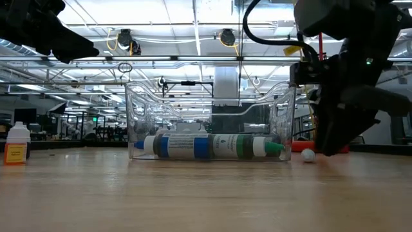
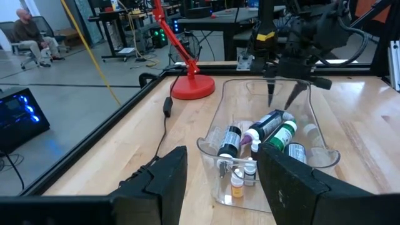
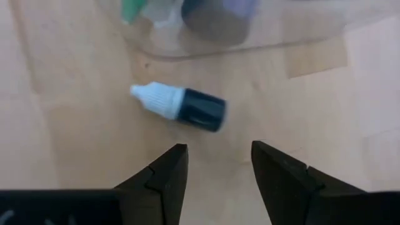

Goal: Pick & Place food coloring
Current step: Put the small blue food coloring bottle into the transparent bin

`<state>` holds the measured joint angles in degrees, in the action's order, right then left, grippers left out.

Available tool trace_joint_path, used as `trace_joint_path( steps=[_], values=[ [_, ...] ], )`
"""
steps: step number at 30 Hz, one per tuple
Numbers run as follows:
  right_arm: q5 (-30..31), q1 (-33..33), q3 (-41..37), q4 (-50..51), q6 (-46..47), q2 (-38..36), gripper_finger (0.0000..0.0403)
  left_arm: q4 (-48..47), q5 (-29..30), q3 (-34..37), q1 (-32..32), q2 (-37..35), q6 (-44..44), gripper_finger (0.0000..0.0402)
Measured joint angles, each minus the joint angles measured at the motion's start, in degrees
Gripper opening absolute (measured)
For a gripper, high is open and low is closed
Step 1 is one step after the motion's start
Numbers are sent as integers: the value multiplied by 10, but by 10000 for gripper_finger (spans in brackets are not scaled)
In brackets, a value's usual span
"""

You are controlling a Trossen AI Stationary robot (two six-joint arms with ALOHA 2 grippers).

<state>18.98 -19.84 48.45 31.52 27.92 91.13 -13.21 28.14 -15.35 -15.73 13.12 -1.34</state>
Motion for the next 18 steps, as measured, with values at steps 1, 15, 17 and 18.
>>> trace_joint_path(
  steps=[1,15,17,18],
  values=[
    [8,0,0,3,-14,0,169,0,0,0,0,0,0,196],
    [21,0,-63,-157,-186,-1,169,0,0,0,0,0,0,196],
    [24,1,-64,-158,-198,-1,169,0,0,0,0,0,0,196],
    [23,3,-64,-159,-205,-1,169,0,0,0,0,0,0,196]
  ],
)
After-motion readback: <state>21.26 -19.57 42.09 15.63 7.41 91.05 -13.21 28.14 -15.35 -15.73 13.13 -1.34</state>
